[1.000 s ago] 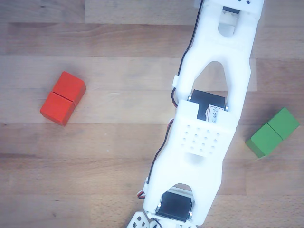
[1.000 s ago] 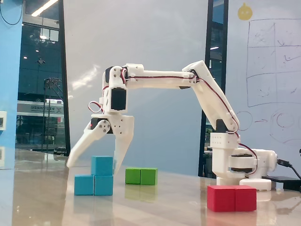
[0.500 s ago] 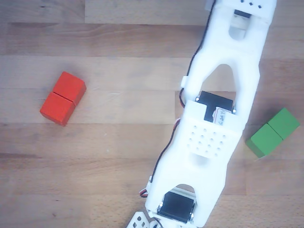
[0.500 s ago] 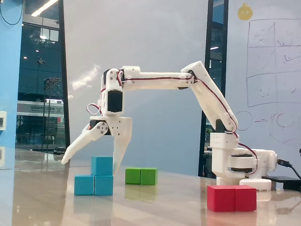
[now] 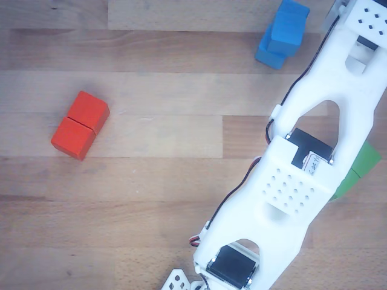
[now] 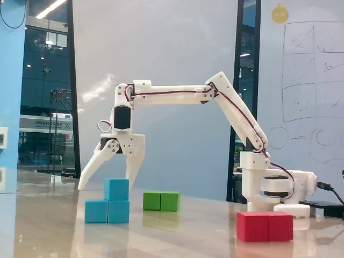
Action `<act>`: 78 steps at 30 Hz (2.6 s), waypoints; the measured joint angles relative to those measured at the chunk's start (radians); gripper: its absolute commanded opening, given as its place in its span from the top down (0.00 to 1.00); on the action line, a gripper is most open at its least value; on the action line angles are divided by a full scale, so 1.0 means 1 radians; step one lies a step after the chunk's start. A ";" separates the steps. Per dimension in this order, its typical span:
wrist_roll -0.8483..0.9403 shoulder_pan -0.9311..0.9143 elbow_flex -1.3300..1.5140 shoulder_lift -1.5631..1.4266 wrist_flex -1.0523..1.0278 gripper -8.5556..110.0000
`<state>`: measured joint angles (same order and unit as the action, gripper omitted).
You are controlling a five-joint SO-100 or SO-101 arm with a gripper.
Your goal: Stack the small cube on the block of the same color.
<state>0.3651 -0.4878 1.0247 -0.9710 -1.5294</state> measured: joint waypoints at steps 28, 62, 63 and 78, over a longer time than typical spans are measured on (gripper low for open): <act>-0.411 0.327 0.607 -0.680 0.212 0.88; -0.419 0.535 2.080 -2.313 0.569 0.89; -0.419 0.535 2.083 -2.335 0.551 0.89; -0.419 0.535 2.094 -2.448 0.390 0.89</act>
<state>-0.0537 0.0476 3.1186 -3.4192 -1.1397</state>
